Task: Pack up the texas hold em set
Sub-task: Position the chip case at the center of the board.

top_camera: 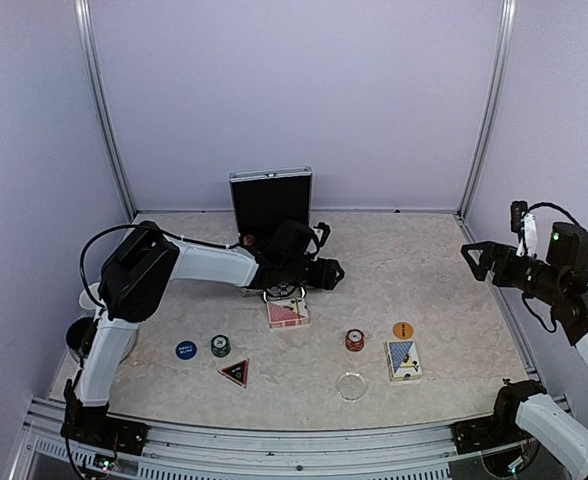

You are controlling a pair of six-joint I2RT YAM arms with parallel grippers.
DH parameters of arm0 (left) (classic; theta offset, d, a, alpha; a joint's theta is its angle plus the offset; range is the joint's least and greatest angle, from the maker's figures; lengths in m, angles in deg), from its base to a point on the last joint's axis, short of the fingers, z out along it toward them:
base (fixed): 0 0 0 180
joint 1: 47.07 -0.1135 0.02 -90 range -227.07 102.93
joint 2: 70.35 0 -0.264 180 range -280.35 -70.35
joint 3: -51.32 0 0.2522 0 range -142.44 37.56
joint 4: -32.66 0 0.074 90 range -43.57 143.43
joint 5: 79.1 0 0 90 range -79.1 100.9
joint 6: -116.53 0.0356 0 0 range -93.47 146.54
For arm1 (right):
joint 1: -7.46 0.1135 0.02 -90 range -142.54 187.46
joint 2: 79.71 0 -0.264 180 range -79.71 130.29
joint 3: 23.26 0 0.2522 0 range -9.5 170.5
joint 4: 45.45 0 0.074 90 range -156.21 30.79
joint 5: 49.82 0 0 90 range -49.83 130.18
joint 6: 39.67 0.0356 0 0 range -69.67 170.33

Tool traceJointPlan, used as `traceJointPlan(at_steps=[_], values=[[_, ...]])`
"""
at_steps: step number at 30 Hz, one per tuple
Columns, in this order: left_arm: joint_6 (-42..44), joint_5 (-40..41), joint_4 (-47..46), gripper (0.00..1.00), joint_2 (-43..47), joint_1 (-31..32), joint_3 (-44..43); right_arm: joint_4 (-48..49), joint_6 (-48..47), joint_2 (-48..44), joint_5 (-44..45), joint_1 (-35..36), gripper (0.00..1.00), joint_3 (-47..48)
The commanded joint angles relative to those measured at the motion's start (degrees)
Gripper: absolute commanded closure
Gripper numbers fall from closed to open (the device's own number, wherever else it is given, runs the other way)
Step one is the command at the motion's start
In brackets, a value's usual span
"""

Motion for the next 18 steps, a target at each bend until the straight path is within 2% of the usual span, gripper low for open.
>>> traceJointPlan(at_steps=[1,18], values=[[-2.27,-9.23,5.26,0.27,-0.53,4.68,4.89,-0.13,0.00,-0.68,0.04,-0.61,0.01,-0.59],[-6.42,-9.03,1.79,0.27,4.82,8.45,12.50,-0.52,0.04,-0.84,0.01,-0.66,0.01,-0.33]])
